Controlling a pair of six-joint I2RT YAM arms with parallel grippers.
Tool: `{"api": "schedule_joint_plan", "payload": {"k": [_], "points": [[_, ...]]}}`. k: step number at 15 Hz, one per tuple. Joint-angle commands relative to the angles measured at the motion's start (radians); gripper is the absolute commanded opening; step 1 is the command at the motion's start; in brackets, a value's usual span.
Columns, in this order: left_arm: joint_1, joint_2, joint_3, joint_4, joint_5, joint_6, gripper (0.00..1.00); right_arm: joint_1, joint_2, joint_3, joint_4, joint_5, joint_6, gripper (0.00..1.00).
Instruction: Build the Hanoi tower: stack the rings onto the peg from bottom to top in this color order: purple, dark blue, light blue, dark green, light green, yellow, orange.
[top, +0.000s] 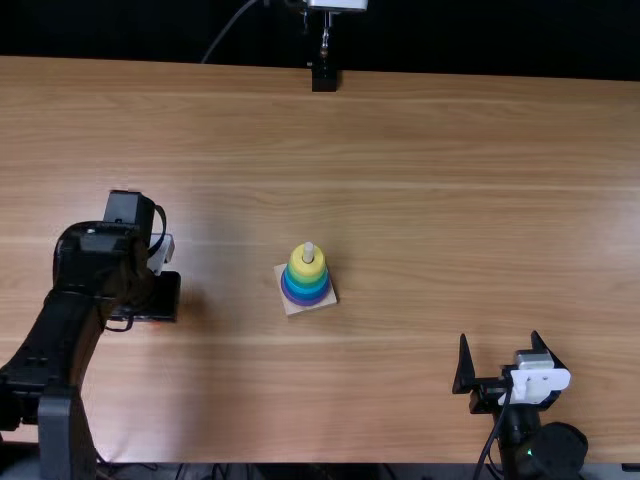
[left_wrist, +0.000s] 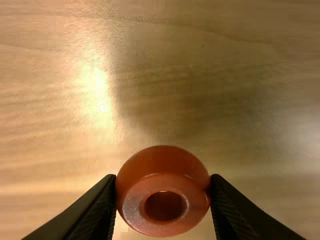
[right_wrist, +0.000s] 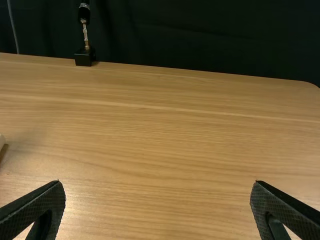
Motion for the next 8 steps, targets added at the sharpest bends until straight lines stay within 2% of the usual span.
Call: {"api": "schedule_joint_plan", "payload": {"k": [1, 2, 5, 8], "points": [[-0.012, -0.045, 0.069, -0.051, 0.016, -0.008, 0.00, -0.012, -0.013, -0.063, -0.076, -0.016, -0.007, 1.00], [-0.015, -0.043, 0.112, -0.105, 0.018, -0.008, 0.00, -0.012, -0.013, -0.063, -0.076, -0.016, -0.007, 1.00], [-0.111, -0.048, 0.221, -0.186, 0.005, -0.015, 0.00, -0.012, -0.013, -0.063, -0.076, -0.016, -0.007, 1.00], [-0.197, -0.048, 0.312, -0.184, 0.005, -0.111, 0.00, -0.012, -0.013, -0.063, -0.076, -0.016, -0.007, 1.00]]}}
